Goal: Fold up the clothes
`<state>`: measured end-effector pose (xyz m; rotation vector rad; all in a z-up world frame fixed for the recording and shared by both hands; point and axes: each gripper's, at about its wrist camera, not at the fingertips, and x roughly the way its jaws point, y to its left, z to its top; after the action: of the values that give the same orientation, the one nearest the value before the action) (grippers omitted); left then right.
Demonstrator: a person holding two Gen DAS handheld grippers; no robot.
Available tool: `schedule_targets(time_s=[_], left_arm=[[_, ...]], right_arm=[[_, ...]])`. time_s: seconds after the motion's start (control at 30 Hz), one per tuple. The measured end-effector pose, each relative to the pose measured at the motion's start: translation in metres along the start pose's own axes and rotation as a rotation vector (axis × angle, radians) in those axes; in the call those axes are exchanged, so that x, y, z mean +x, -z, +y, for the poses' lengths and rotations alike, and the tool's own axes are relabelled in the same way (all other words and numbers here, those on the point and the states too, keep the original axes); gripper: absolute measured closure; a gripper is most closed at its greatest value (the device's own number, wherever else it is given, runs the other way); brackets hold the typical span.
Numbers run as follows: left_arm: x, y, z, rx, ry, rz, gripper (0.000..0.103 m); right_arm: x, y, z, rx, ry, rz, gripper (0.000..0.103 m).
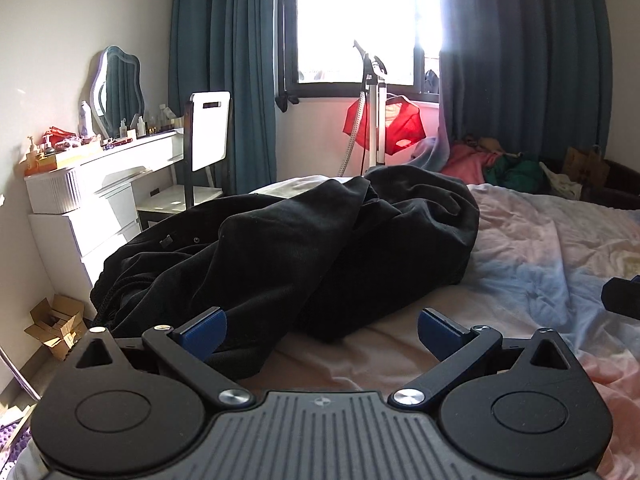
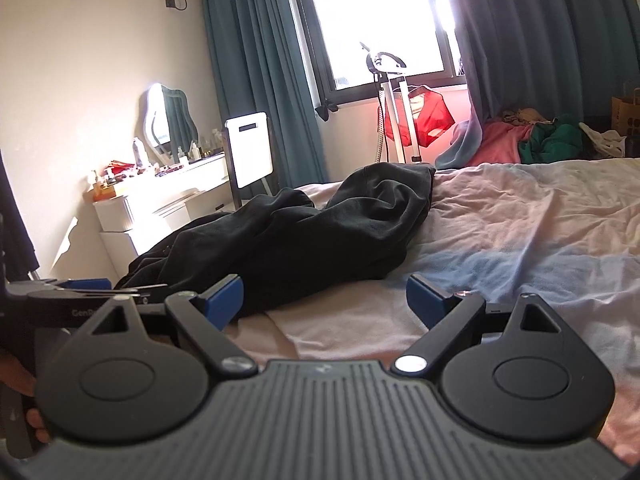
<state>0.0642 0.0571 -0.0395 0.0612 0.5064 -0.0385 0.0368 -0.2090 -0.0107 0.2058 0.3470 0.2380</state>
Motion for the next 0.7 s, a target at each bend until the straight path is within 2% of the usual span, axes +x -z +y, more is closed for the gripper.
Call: schedule_targets(time_s=[0.13,0.23,0.37,0.7], left_arm=[[0.031,-0.007,-0.007,0.008,0.044,0.057,0.0],[0.058,-0.014,-0.015,0.077,0.025,0.051,0.0],[0.099,-0.031,-0.017,0.103,-0.008,0.038,0.0],[0.202,-0.102,-0.05,0.192,-0.037,-0.103,0.0]], right_arm=[[-0.001,-0.001,-0.007,0.016,0.009,0.011,0.013],[0.0,-0.001,-0.015,0.027,0.025,0.027,0.013],[0.01,0.001,-0.03,0.07,0.053,0.074,0.013],[0.051,0.019,-0.066,0.153,0.12,0.178,0.013]])
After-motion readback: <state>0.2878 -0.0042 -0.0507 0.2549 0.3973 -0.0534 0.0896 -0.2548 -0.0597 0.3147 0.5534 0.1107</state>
